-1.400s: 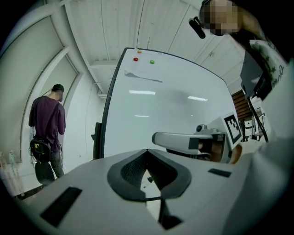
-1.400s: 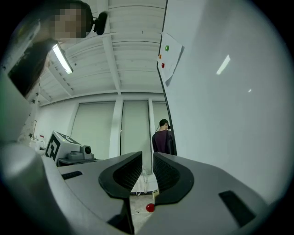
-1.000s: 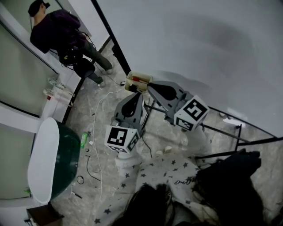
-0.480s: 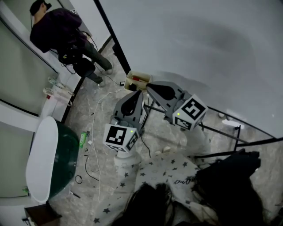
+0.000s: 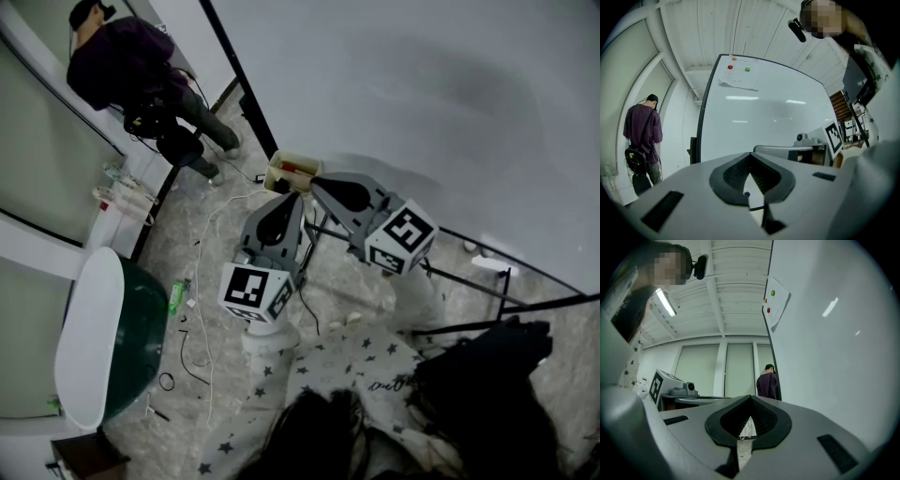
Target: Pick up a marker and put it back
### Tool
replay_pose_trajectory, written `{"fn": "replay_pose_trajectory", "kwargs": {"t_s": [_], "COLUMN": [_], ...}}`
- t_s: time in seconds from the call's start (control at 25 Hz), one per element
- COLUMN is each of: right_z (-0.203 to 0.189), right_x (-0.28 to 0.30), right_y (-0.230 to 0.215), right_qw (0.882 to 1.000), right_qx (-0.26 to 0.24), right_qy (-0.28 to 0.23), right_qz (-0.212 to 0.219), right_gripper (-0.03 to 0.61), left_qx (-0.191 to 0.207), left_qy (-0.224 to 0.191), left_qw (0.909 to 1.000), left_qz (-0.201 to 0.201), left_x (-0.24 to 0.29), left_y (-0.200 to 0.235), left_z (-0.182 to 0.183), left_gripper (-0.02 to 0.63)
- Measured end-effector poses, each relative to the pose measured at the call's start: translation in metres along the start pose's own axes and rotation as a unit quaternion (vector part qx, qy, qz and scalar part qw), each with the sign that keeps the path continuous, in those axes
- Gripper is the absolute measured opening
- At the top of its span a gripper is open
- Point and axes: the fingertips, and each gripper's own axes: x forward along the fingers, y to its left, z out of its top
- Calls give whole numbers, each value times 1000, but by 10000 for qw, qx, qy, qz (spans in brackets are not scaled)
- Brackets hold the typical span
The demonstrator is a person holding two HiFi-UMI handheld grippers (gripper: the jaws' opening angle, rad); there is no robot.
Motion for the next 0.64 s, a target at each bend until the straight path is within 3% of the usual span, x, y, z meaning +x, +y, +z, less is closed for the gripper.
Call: {"fn": "replay_pose_trajectory", "kwargs": {"t_s": [0.64], "right_z": [-10], "right_x": [3], "right_y": [1], "right_qw": [9999], "right_qx": [133], "right_qy": [40], "right_qz": [75], "right_gripper": [6], "left_qx": [16], "left_qy": [148], "left_qw": [9997], "left_qz": [-178], "left_x": [1], "left_y": [-7], "left_z": [-4], "left_gripper": [0]}}
